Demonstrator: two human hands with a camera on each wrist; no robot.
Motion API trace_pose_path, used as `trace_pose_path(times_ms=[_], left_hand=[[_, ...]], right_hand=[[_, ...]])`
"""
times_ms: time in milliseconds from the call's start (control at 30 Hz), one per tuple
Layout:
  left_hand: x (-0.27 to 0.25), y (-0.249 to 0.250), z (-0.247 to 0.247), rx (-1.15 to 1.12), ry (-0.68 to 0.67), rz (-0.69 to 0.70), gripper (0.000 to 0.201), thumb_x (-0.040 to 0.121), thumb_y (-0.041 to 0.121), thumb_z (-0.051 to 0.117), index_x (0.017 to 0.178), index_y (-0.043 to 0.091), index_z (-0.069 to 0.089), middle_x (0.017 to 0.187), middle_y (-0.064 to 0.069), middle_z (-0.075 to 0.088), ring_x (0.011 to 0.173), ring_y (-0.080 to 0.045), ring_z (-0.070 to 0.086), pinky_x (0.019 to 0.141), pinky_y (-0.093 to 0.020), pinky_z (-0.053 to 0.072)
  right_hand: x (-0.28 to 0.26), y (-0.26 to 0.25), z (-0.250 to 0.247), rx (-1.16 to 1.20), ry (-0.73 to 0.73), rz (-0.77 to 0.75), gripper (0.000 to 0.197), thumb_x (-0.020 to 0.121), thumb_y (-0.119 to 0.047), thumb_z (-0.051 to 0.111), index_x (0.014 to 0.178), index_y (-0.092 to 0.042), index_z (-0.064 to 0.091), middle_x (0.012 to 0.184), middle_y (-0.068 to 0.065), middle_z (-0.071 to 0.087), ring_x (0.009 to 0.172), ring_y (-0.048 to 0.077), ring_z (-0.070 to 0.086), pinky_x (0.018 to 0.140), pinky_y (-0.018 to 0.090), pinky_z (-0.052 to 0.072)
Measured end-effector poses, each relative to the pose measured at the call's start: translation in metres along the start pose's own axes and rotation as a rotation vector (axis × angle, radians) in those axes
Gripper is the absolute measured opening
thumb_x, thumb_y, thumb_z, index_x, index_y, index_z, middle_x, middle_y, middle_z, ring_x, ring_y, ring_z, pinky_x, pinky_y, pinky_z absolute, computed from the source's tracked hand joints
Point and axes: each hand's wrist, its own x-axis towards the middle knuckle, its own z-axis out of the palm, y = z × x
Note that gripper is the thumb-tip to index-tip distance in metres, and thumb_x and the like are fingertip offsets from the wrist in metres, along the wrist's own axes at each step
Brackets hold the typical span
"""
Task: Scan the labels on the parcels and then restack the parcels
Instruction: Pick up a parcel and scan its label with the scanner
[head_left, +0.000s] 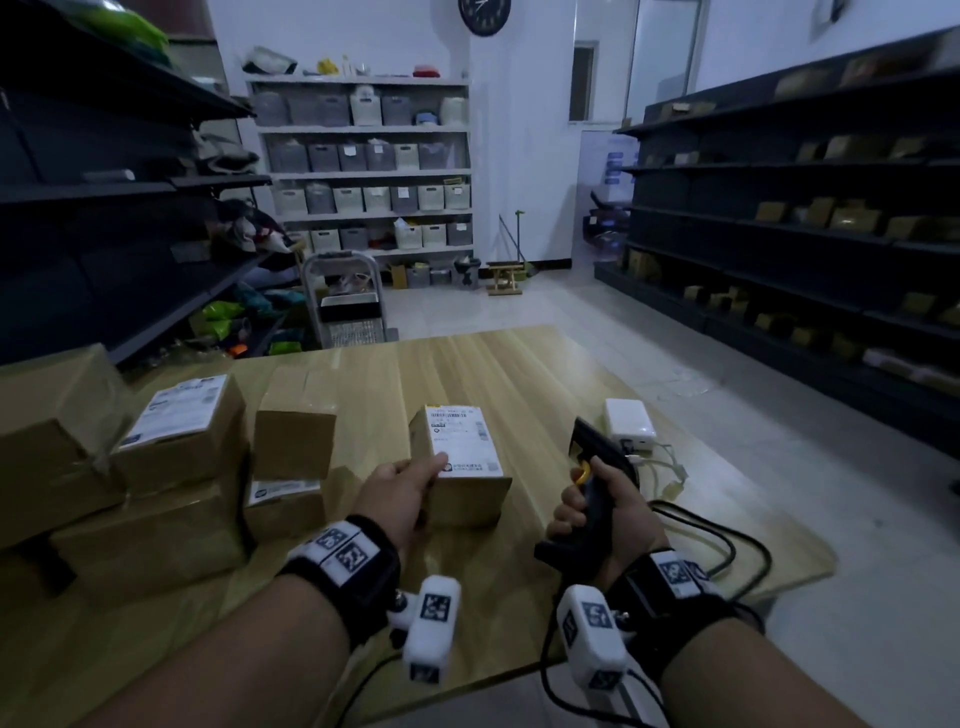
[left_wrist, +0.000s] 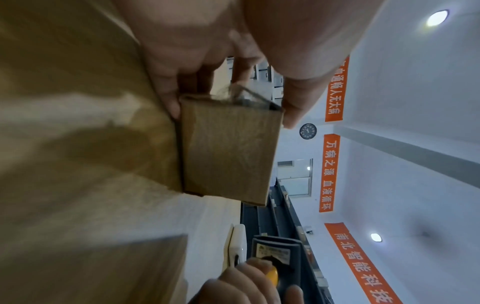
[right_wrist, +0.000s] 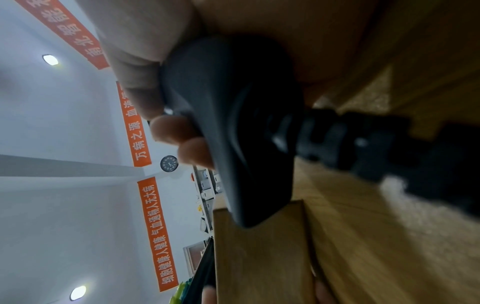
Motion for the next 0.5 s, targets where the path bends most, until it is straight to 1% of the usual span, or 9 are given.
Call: trace_pose_path(times_ms=[33, 100, 167, 233, 267, 300, 367, 400, 500], left_hand=[[0.01, 0.004, 0.01, 0.034, 0.007, -0.001, 0.07, 0.067, 0.05, 0.094, 0.119, 0.006, 0.077, 0.1, -0.016, 0.086, 0.098, -0.041, 0.082, 0.096, -0.06, 0.065], [0.034, 0.008, 0.026, 0.104, 0.011, -0.009, 0.091, 0.045, 0.065, 0.089, 0.115, 0.007, 0.08, 0.1, -0.015, 0.086, 0.098, -0.04, 0.08, 0.1, -0.06, 0.064], [0.062, 0.009, 0.042, 0.125, 0.008, -0.039, 0.105, 0.034, 0.07, 0.086, 0.118, 0.008, 0.079, 0.101, -0.015, 0.085, 0.097, -0.041, 0.08, 0.099, -0.061, 0.064], [0.079, 0.013, 0.06, 0.112, -0.007, -0.069, 0.111, 0.031, 0.07, 0.088, 0.123, 0.009, 0.077, 0.104, -0.015, 0.084, 0.096, -0.042, 0.081, 0.094, -0.063, 0.066], [0.075, 0.02, 0.069, 0.111, -0.017, -0.079, 0.109, 0.034, 0.069, 0.09, 0.124, 0.008, 0.076, 0.107, -0.016, 0.083, 0.097, -0.042, 0.08, 0.093, -0.062, 0.066], [0.071, 0.026, 0.077, 0.1, -0.021, -0.069, 0.103, 0.043, 0.066, 0.093, 0.124, 0.007, 0.074, 0.109, -0.017, 0.081, 0.099, -0.042, 0.078, 0.094, -0.061, 0.066], [0.068, 0.03, 0.088, 0.095, -0.025, -0.064, 0.078, 0.072, 0.056, 0.094, 0.126, 0.004, 0.071, 0.115, -0.019, 0.077, 0.105, -0.042, 0.075, 0.095, -0.059, 0.066], [0.068, 0.029, 0.091, 0.097, -0.029, -0.07, 0.071, 0.081, 0.053, 0.092, 0.127, 0.004, 0.07, 0.117, -0.019, 0.076, 0.108, -0.042, 0.074, 0.096, -0.059, 0.066], [0.069, 0.022, 0.091, 0.13, -0.039, -0.086, 0.068, 0.084, 0.055, 0.09, 0.122, 0.002, 0.072, 0.118, -0.02, 0.076, 0.109, -0.043, 0.074, 0.096, -0.058, 0.066]], right_hand=[[0.0, 0.0, 0.0, 0.001, 0.0, 0.002, 0.028, 0.095, -0.041, 0.066, 0.085, -0.017, 0.056, 0.064, 0.001, 0.041, 0.045, 0.017, 0.04, 0.048, 0.029, 0.04], [-0.001, -0.001, 0.001, 0.005, 0.003, 0.011, 0.029, 0.096, -0.042, 0.066, 0.086, -0.016, 0.057, 0.064, 0.002, 0.041, 0.046, 0.018, 0.04, 0.049, 0.029, 0.041], [-0.002, -0.002, 0.002, 0.015, 0.002, 0.027, 0.03, 0.096, -0.043, 0.067, 0.087, -0.016, 0.058, 0.065, 0.003, 0.042, 0.047, 0.019, 0.04, 0.05, 0.03, 0.041], [-0.002, -0.002, 0.002, 0.022, 0.001, 0.04, 0.032, 0.096, -0.043, 0.067, 0.085, -0.015, 0.057, 0.065, 0.003, 0.042, 0.047, 0.019, 0.039, 0.05, 0.03, 0.041], [-0.001, -0.001, 0.002, 0.024, 0.005, 0.04, 0.034, 0.095, -0.044, 0.068, 0.082, -0.015, 0.056, 0.065, 0.004, 0.042, 0.047, 0.019, 0.039, 0.05, 0.03, 0.041], [0.0, -0.001, 0.001, 0.024, 0.006, 0.037, 0.035, 0.094, -0.044, 0.068, 0.08, -0.015, 0.055, 0.064, 0.004, 0.041, 0.047, 0.019, 0.039, 0.051, 0.03, 0.041], [-0.001, -0.001, 0.001, 0.022, 0.008, 0.039, 0.039, 0.092, -0.046, 0.069, 0.077, -0.014, 0.053, 0.064, 0.004, 0.04, 0.048, 0.019, 0.038, 0.052, 0.031, 0.04], [-0.002, -0.002, 0.002, 0.023, 0.006, 0.046, 0.041, 0.092, -0.047, 0.069, 0.074, -0.014, 0.053, 0.064, 0.004, 0.039, 0.048, 0.019, 0.038, 0.053, 0.03, 0.039], [-0.007, -0.004, 0.006, 0.047, -0.012, 0.069, 0.041, 0.093, -0.045, 0.066, 0.068, -0.014, 0.058, 0.062, 0.003, 0.04, 0.046, 0.018, 0.038, 0.052, 0.028, 0.037]])
